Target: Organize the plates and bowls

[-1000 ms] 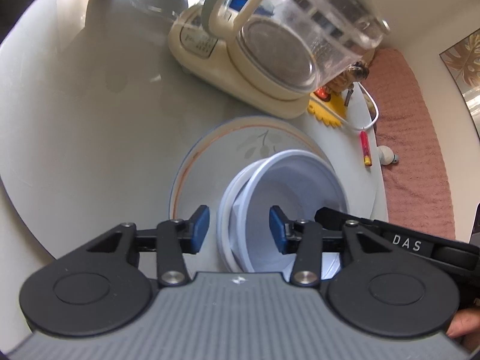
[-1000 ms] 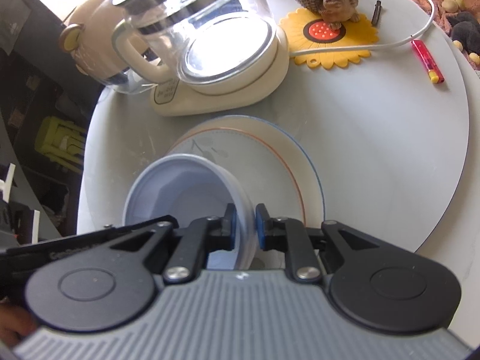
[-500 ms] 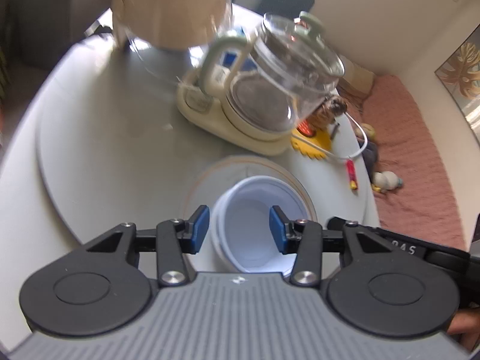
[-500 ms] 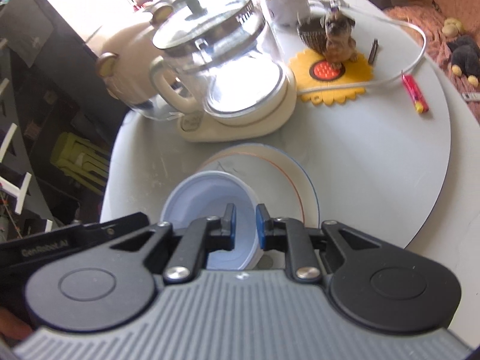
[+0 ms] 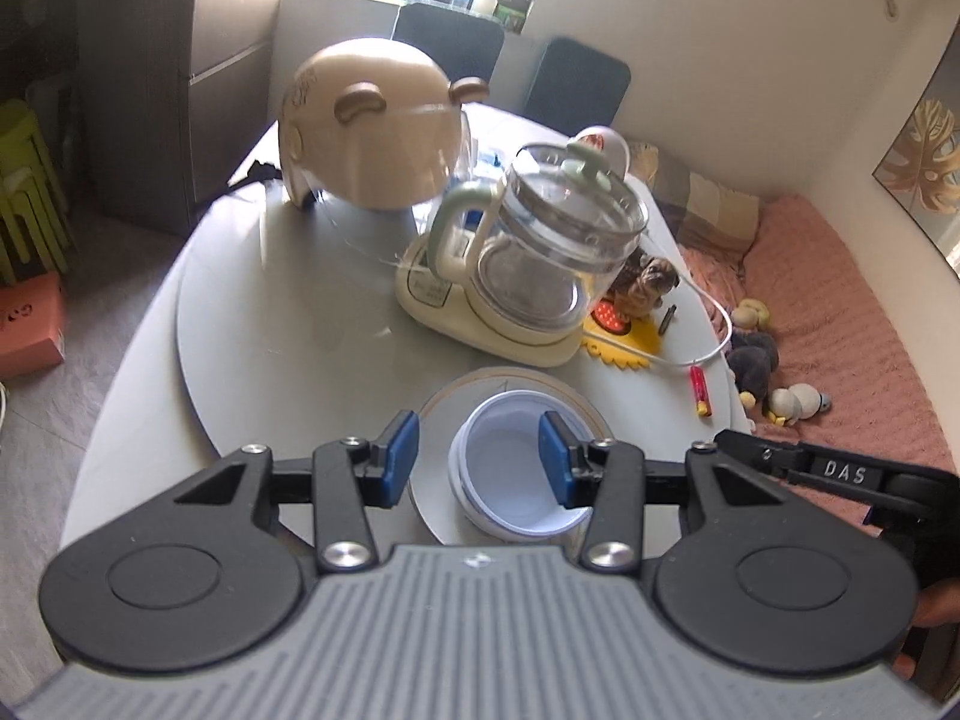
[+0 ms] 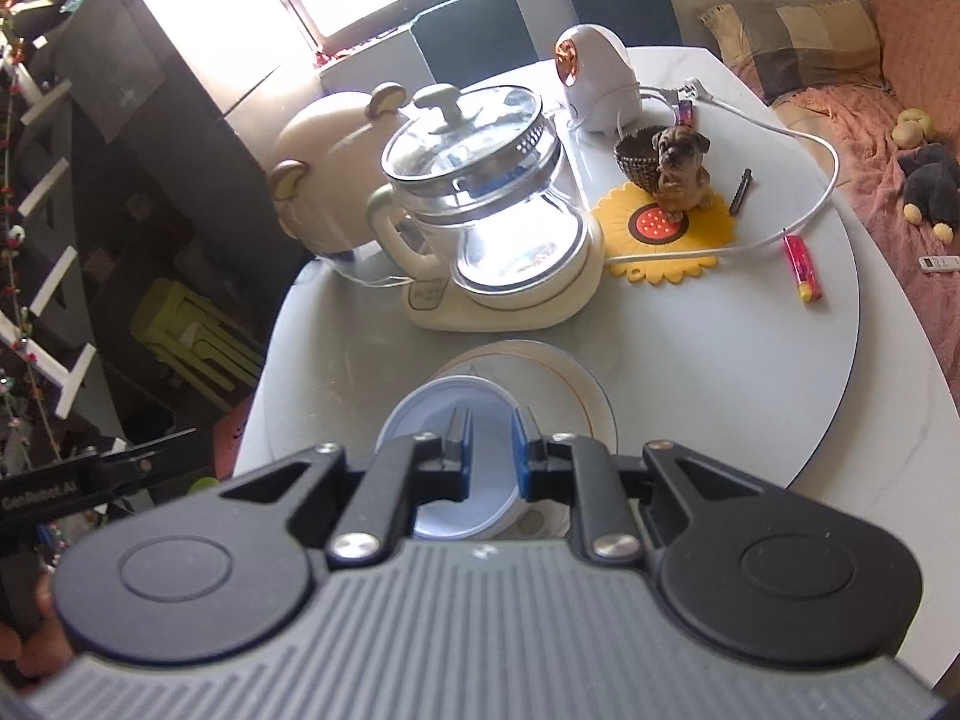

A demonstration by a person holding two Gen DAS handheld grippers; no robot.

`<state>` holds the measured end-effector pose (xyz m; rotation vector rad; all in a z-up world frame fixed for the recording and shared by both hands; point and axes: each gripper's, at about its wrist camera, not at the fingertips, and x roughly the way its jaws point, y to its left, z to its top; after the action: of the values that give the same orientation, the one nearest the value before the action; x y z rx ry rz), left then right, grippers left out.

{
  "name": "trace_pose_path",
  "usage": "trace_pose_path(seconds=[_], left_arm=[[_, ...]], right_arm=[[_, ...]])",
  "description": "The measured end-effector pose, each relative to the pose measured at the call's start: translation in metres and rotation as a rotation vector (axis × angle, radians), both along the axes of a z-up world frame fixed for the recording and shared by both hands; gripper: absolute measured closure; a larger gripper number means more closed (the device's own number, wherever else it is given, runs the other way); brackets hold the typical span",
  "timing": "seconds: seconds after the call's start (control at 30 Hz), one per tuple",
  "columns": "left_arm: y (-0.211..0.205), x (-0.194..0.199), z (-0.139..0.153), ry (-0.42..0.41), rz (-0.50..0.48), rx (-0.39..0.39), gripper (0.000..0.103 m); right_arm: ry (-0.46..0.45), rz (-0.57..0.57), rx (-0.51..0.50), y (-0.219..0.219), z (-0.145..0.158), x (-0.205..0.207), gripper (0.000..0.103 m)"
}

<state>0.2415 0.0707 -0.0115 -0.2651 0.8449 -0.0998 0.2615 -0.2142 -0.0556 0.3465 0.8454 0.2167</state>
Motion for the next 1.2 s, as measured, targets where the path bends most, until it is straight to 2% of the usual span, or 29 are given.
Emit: trace_pose_path(seconds=[0.23, 0.4, 0.5, 0.67, 0.87, 1.2], left_arm=[[0.002, -0.052, 0.035, -0.081, -0.024, 0.008, 0.053], [0.01, -0.092, 0.052, -0.13, -0.069, -0.005, 0.053], [0.016, -0.113, 0.058, -0.132, -0.092, 0.015, 0.053], [0.031, -0.151, 0.064, -0.153, -0.138, 0.026, 0.053], [0.043, -0.184, 0.056, -0.131, -0.153, 0.022, 0.053], [0.04, -0.206, 0.054, -0.127, -0.132, 0.034, 0.053]], right_arm=[[-0.095, 0.002, -0.008, 0.0, 0.036, -0.044, 0.085], [-0.162, -0.02, -0.012, 0.012, 0.055, -0.093, 0.085], [-0.193, -0.052, -0.008, 0.021, 0.062, -0.125, 0.085], [-0.196, -0.092, -0.009, 0.035, 0.063, -0.174, 0.085], [-0.193, -0.115, -0.024, 0.051, 0.06, -0.215, 0.085], [-0.195, -0.089, -0.064, 0.055, 0.057, -0.24, 0.085]])
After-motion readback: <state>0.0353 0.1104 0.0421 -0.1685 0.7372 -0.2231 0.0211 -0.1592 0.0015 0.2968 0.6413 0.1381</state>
